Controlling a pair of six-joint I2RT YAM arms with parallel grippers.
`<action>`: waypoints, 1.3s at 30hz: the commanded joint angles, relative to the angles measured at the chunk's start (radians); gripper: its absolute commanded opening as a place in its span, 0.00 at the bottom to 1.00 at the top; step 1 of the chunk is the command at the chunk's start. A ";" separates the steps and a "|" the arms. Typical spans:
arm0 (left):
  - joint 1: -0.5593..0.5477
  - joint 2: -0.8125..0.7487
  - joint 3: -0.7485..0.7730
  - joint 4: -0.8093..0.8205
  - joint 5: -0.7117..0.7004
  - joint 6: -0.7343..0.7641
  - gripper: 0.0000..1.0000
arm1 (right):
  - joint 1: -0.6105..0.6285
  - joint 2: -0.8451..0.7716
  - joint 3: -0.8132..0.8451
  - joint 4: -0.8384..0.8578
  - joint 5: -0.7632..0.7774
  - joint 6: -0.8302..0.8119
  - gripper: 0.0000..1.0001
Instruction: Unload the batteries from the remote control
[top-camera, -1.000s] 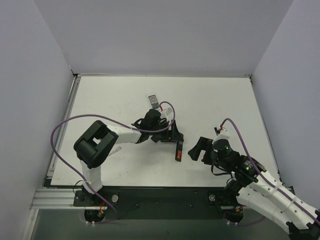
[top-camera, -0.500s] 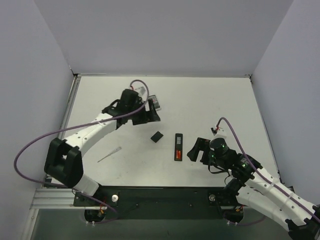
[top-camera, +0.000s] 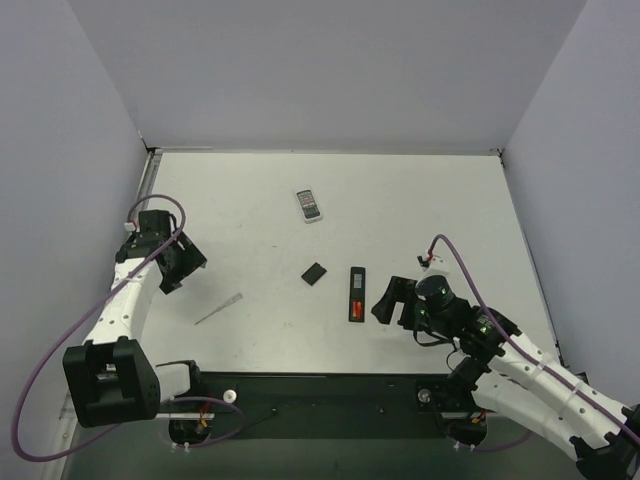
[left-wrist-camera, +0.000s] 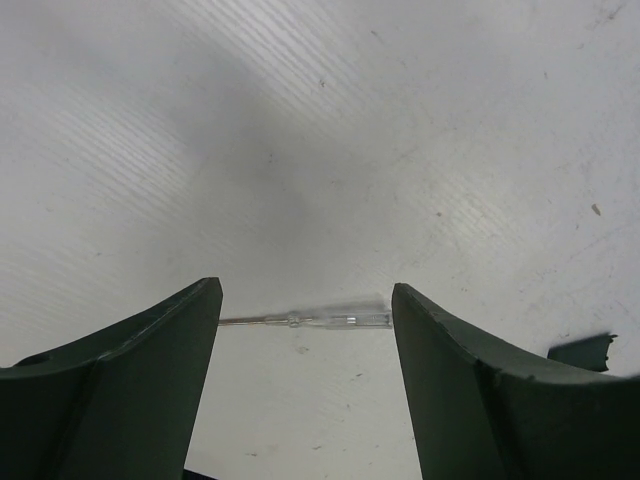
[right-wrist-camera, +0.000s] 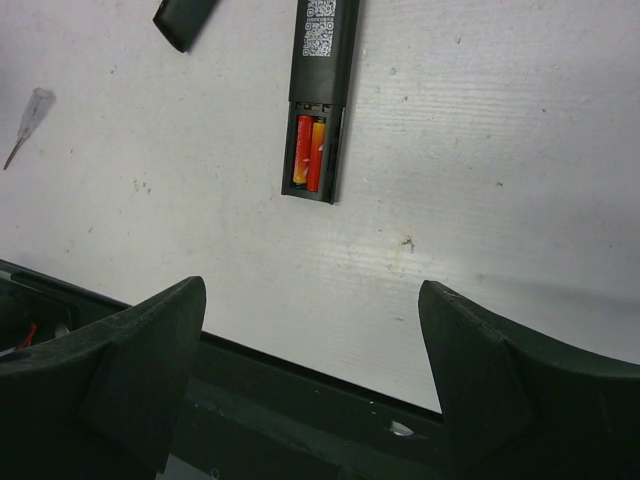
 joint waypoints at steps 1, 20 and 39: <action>0.004 -0.035 -0.025 -0.007 -0.039 -0.050 0.79 | -0.006 0.008 -0.016 0.036 -0.008 -0.010 0.82; -0.416 0.513 0.635 0.055 -0.188 0.073 0.78 | -0.007 0.050 0.051 -0.005 -0.031 -0.077 0.81; -0.645 1.286 1.572 -0.281 -0.269 -0.012 0.84 | -0.006 0.005 0.139 -0.108 -0.049 -0.172 0.81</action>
